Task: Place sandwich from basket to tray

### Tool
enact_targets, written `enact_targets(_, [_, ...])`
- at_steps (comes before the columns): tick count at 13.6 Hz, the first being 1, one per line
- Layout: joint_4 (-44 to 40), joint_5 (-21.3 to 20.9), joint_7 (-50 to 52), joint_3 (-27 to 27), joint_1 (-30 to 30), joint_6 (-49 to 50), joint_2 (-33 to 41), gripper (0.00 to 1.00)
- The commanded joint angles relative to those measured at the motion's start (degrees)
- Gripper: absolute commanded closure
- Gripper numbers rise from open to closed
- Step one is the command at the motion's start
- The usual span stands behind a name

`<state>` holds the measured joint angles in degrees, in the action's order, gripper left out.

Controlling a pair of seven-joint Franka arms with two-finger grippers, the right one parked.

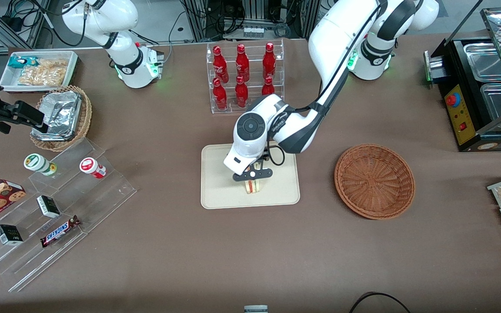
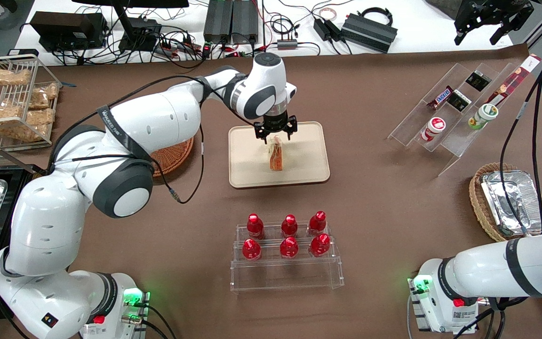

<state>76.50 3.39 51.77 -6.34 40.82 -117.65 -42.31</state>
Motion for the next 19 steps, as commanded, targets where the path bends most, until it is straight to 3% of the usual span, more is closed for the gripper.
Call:
enact_targets(1, [0.8, -0.9, 0.8, 1.0, 0.4, 4.1, 4.5, 0.00])
enact_targets(6, [1.3, -0.9, 0.2, 4.4, -0.8, 10.7, 8.9, 0.00])
enact_targets(10, [1.6, -0.7, 0.7, 4.5, -6.1, 19.8, 12.2, 0.00])
enact_targets(13, [2.8, -0.8, -0.1, 4.5, -9.7, 20.4, 12.7, 0.00])
enact_targets(19, [12.1, -0.8, -14.5, 4.5, -18.2, 20.4, 21.1, 0.00])
